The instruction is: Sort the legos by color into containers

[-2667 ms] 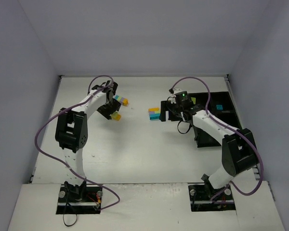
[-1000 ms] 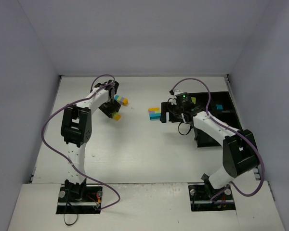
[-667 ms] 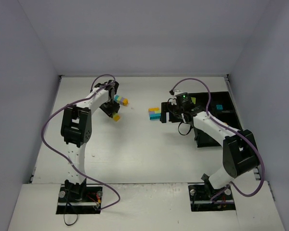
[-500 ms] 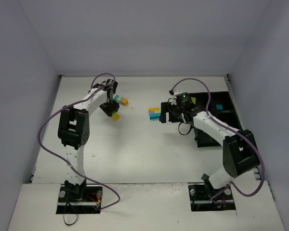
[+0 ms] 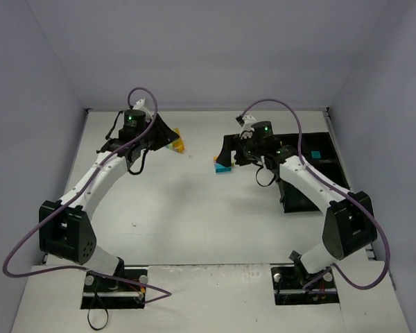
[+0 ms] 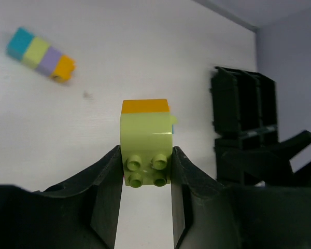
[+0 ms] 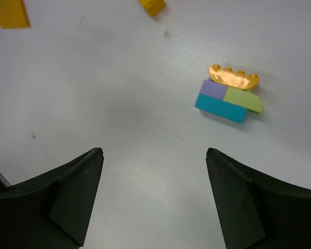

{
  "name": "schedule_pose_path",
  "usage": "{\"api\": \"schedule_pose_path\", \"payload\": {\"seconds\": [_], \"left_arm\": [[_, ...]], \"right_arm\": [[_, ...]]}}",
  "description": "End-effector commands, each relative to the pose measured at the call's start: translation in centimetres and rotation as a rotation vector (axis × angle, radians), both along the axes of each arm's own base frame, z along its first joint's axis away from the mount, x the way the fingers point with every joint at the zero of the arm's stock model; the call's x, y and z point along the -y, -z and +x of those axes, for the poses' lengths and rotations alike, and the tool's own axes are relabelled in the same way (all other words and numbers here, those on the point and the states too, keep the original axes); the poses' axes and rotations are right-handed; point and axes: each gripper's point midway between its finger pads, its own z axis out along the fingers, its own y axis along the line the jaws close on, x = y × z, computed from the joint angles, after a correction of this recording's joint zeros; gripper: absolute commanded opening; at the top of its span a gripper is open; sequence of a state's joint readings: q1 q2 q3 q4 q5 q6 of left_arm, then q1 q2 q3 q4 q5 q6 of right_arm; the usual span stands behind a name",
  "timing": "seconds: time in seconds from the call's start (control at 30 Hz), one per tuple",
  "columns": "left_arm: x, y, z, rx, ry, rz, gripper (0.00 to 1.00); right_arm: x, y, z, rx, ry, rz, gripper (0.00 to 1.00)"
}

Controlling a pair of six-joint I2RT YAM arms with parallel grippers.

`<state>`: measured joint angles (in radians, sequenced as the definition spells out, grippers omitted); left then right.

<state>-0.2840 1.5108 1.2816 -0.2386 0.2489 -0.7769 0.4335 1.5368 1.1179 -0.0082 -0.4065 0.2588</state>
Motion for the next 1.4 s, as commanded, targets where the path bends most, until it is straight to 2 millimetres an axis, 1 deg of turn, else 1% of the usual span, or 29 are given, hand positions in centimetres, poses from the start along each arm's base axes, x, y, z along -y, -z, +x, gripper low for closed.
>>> {"api": "schedule_pose_path", "payload": {"seconds": [0.0,0.03,0.07,0.1,0.13,0.17,0.2,0.23,0.3,0.37,0.5,0.6,0.63,0.7,0.73,0.9,1.13,1.37], "left_arm": [[3.2,-7.1,0.3,0.284,0.199,-0.146,0.0],[3.7,-9.0,0.2,0.34,0.212,-0.208,0.0],[4.4,-8.8,-0.4,0.338,0.252,-0.248,0.0],[4.8,-9.5,-0.6,0.36,0.268,-0.28,0.0],[5.2,-11.0,-0.7,0.411,0.281,-0.33,0.0],[5.4,-11.4,-0.9,0.421,0.289,-0.352,0.0],[5.4,-11.4,-1.0,0.427,0.289,-0.367,0.0],[5.6,-12.0,-1.1,0.439,0.291,-0.393,0.0],[5.7,-12.6,-1.2,0.448,0.297,-0.412,0.0],[6.1,-13.3,-1.4,0.463,0.308,-0.44,0.0],[6.5,-14.1,-2.0,0.471,0.317,-0.472,0.0],[6.7,-14.2,-2.4,0.465,0.32,-0.48,0.0],[6.6,-14.2,-2.4,0.464,0.316,-0.482,0.0],[6.6,-14.2,-2.6,0.46,0.315,-0.485,0.0],[6.7,-14.3,-2.7,0.459,0.312,-0.489,0.0],[6.8,-14.2,-3.0,0.447,0.311,-0.494,0.0],[6.9,-13.3,-3.1,0.417,0.3,-0.479,0.0],[7.8,-12.9,-3.4,0.403,0.306,-0.478,0.0]], "right_arm": [[-2.9,-8.9,0.4,0.223,-0.091,0.135,0.77],[-3.6,-9.7,0.3,0.25,-0.109,0.145,0.77],[-3.9,-10.8,0.4,0.275,-0.116,0.156,0.77],[-4.3,-11.2,0.3,0.288,-0.124,0.162,0.77],[-4.8,-11.9,0.2,0.305,-0.133,0.169,0.77],[-5.2,-12.9,0.4,0.325,-0.136,0.179,0.77],[-5.4,-13.2,0.5,0.331,-0.139,0.184,0.77],[-5.7,-13.7,0.5,0.341,-0.142,0.189,0.77],[-6.3,-14.8,0.6,0.373,-0.143,0.195,0.77],[-6.8,-15.2,0.6,0.39,-0.147,0.194,0.77],[-7.7,-15.8,1.2,0.409,-0.149,0.19,0.77],[-8.1,-15.8,1.5,0.42,-0.143,0.181,0.77],[-8.3,-16.1,1.6,0.431,-0.143,0.18,0.76],[-8.6,-15.9,1.8,0.441,-0.141,0.162,0.76],[-8.7,-16.2,1.9,0.45,-0.139,0.161,0.75],[-8.8,-15.9,2.6,0.463,-0.124,0.134,0.71],[-9.1,-16.3,3.1,0.486,-0.123,0.122,0.66],[-9.4,-16.5,3.4,0.502,-0.117,0.114,0.63]]}}
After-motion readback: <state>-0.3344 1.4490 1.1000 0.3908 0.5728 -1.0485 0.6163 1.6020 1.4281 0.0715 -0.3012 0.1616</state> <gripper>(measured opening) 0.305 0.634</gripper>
